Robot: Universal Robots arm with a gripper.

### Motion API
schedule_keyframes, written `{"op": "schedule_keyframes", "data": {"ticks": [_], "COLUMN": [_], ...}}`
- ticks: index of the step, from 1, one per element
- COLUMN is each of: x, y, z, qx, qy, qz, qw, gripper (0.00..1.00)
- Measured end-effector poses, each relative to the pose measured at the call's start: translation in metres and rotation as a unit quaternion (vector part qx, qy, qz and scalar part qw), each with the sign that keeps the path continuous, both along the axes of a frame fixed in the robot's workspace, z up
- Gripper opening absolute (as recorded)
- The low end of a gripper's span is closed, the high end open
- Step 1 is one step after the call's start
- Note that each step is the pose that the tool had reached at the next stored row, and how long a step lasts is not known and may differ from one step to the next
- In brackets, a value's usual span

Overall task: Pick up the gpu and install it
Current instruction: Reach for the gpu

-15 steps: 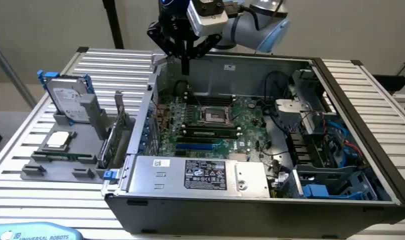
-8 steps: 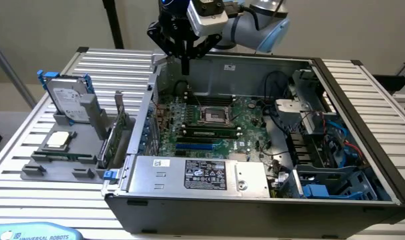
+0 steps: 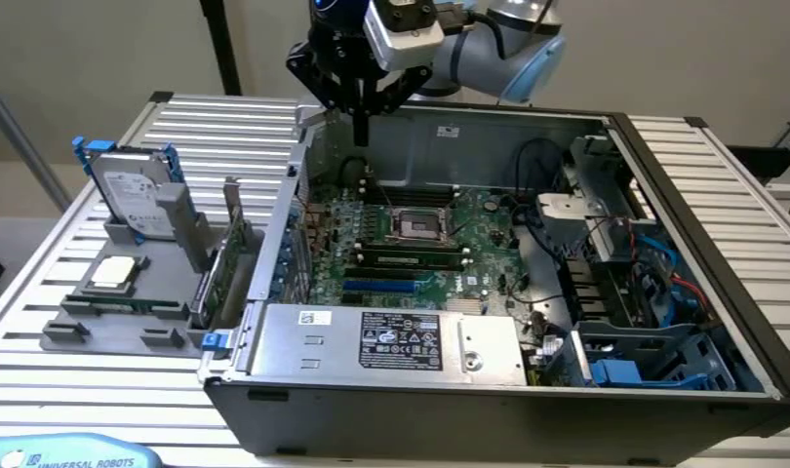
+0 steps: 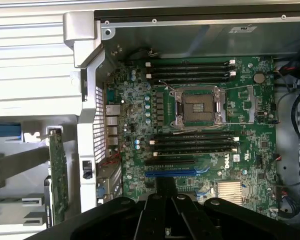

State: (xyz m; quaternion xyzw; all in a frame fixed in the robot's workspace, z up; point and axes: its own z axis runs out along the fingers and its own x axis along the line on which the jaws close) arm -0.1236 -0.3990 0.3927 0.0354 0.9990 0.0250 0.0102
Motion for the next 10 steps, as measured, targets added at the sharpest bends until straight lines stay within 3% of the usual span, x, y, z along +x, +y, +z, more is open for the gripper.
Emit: {"op": "schedule_keyframes", "data": {"ticks": [10], "x": [-0.045], "y": [-0.0071], "z": [-0.0001], "qx": [0.0001], "qy": [-0.0001], "qz": [0.000], "qw": [1.0000], "gripper": [0.11]}}
